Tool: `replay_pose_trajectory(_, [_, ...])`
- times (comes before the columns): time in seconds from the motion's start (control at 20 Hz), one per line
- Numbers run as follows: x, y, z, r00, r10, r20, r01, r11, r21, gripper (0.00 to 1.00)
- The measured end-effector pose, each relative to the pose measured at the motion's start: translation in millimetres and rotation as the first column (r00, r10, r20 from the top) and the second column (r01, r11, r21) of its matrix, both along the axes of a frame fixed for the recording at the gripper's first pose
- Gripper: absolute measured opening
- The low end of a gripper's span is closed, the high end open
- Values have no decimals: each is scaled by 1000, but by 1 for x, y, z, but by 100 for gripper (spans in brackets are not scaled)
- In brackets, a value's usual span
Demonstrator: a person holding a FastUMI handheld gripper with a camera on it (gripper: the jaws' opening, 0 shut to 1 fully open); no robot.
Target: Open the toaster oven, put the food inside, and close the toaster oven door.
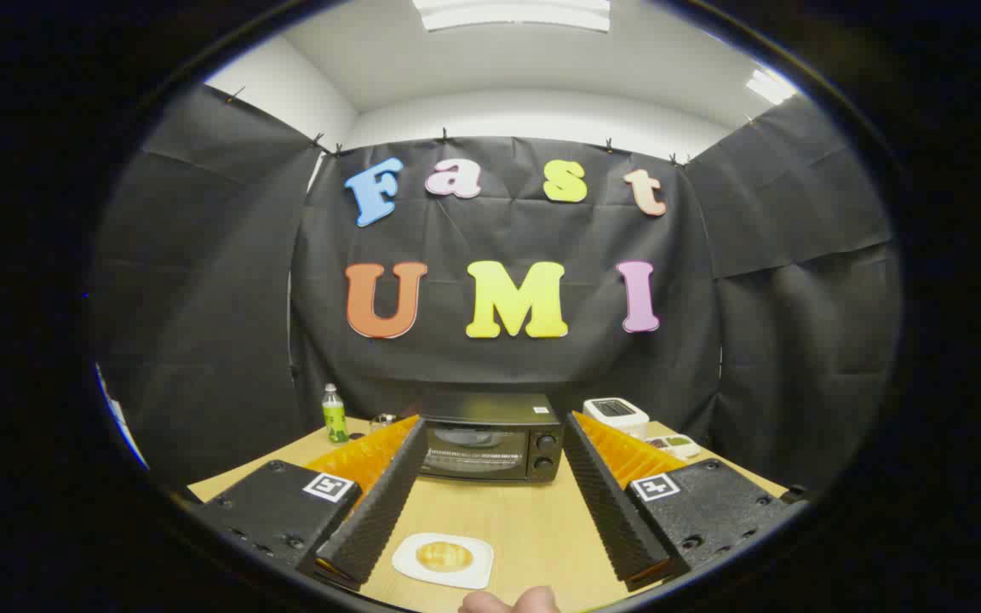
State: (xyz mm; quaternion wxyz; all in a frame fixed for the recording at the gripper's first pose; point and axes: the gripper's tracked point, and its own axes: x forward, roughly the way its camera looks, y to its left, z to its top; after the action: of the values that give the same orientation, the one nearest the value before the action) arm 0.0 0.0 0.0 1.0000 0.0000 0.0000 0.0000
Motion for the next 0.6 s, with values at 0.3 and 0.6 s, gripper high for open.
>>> replay_pose_trajectory(0.3, [1,5,-2,1000,19,-9,-18,1000,12,100])
replay_pose_trajectory(0.6, [2,8,-7,1000,26,-18,-25,999,22,100])
